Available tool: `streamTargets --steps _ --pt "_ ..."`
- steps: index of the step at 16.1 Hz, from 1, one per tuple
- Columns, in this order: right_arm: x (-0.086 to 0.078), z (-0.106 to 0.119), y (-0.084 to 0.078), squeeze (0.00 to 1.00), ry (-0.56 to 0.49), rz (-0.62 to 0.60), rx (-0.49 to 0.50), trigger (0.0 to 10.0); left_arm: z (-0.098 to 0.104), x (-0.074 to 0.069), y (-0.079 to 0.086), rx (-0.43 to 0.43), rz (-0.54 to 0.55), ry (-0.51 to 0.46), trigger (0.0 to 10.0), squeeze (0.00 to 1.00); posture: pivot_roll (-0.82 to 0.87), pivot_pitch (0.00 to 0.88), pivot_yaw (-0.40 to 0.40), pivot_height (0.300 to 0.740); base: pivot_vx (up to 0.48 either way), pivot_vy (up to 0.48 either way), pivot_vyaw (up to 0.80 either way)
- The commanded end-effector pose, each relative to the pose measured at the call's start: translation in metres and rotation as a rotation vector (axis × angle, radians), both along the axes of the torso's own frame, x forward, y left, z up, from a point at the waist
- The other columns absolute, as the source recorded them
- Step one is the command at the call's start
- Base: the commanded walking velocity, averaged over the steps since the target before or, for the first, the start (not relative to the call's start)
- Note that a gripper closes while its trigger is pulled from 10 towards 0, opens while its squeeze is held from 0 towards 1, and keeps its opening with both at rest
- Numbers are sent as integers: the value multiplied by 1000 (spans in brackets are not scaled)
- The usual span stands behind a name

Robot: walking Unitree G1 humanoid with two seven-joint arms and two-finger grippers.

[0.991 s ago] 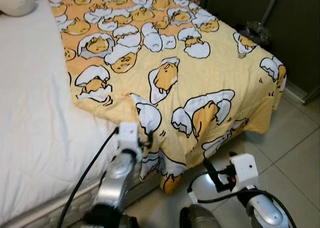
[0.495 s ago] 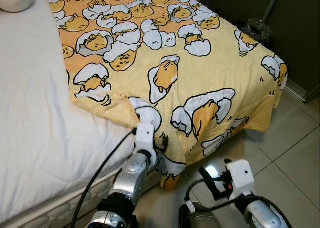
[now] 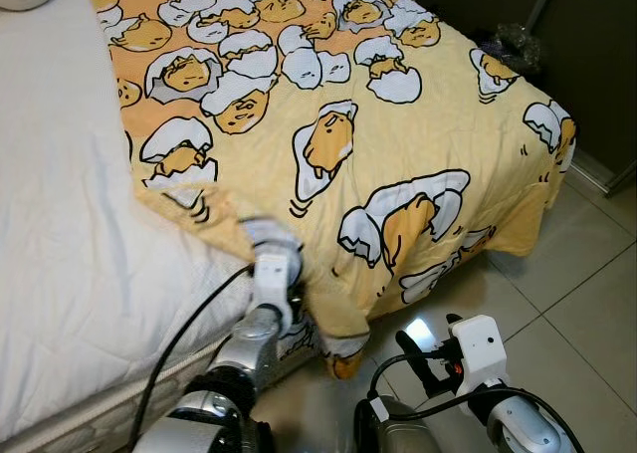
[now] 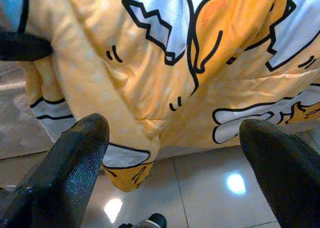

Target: Clean up the room

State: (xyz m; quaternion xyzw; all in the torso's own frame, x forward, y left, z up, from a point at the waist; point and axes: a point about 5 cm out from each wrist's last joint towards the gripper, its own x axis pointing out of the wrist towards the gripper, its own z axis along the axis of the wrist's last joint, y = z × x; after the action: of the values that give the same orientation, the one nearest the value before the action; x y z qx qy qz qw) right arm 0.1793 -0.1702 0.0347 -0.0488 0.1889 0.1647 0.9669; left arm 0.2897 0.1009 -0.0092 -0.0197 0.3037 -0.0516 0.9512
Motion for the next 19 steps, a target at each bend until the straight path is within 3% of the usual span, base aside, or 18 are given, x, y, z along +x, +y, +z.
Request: streamTargets --steps 1,3,5,8,11,13,17,18,19 --pt "-3 2 0 0 9 8 5 10000 -4 -3 3 -18 30 35 0 0 -270 170 8 695 0 0 0" --pt "-3 2 0 0 11 11 4 10000 -5 -4 0 -35 14 36 0 0 -272 166 6 695 0 0 0" --pt "-3 2 0 0 12 14 1 10000 -11 -10 3 17 -24 35 0 0 -270 160 9 695 0 0 0" --pt "-4 0 -1 0 21 17 -3 10000 -38 -43 23 77 -56 114 0 0 -257 155 12 695 0 0 0" --pt "-2 -2 3 0 25 29 2 10000 -53 -66 32 238 -206 139 0 0 -234 146 9 695 0 0 0" --pt "1 -2 4 0 26 46 4 10000 -58 -75 40 339 -293 157 0 0 -232 141 6 695 0 0 0" --pt "0 -4 3 0 35 56 0 10000 -61 -80 44 369 -291 166 0 0 -231 138 2 695 0 0 0" --pt "0 -4 3 0 36 57 -1 10000 -61 -80 43 378 -288 164 6235 0 -231 140 2 695 0 0 0" --pt "0 -4 3 0 37 58 -1 10000 -61 -79 41 366 -279 161 10000 0 -231 141 1 695 0 0 0"
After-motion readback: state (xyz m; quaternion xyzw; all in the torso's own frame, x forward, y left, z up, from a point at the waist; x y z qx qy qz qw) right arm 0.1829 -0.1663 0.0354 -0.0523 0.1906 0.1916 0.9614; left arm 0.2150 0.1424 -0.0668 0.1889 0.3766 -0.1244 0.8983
